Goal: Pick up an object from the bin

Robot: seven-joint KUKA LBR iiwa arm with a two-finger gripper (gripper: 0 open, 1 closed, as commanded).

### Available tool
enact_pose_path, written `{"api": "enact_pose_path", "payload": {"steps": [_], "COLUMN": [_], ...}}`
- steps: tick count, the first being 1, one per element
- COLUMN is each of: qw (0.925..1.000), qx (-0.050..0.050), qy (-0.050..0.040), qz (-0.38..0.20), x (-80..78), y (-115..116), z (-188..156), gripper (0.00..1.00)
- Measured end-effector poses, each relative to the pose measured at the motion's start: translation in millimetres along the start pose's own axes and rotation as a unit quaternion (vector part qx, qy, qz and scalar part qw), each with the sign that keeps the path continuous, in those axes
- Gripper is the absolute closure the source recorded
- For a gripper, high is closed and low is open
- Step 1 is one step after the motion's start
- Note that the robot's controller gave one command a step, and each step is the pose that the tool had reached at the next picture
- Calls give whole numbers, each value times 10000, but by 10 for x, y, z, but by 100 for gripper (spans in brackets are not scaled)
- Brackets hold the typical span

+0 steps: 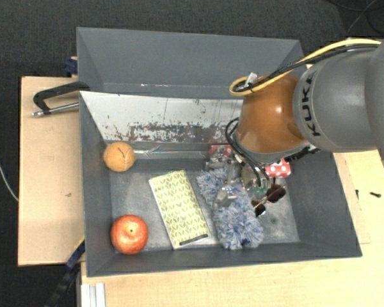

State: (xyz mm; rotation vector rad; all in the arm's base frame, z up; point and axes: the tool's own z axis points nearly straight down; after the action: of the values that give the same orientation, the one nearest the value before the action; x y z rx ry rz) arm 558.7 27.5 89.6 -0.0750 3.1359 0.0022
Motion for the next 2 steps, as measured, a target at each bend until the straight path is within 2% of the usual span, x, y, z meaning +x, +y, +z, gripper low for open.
{"api": "enact_pose_path", "payload": {"steps": [1, 2], "qw": [9989, 9996], "qx": [1, -5], "qy": [10, -21], "qz": [-462, 287], "x": [-134, -34], "y": [-138, -104], "z": [164, 162], "gripper": [0, 0]}}
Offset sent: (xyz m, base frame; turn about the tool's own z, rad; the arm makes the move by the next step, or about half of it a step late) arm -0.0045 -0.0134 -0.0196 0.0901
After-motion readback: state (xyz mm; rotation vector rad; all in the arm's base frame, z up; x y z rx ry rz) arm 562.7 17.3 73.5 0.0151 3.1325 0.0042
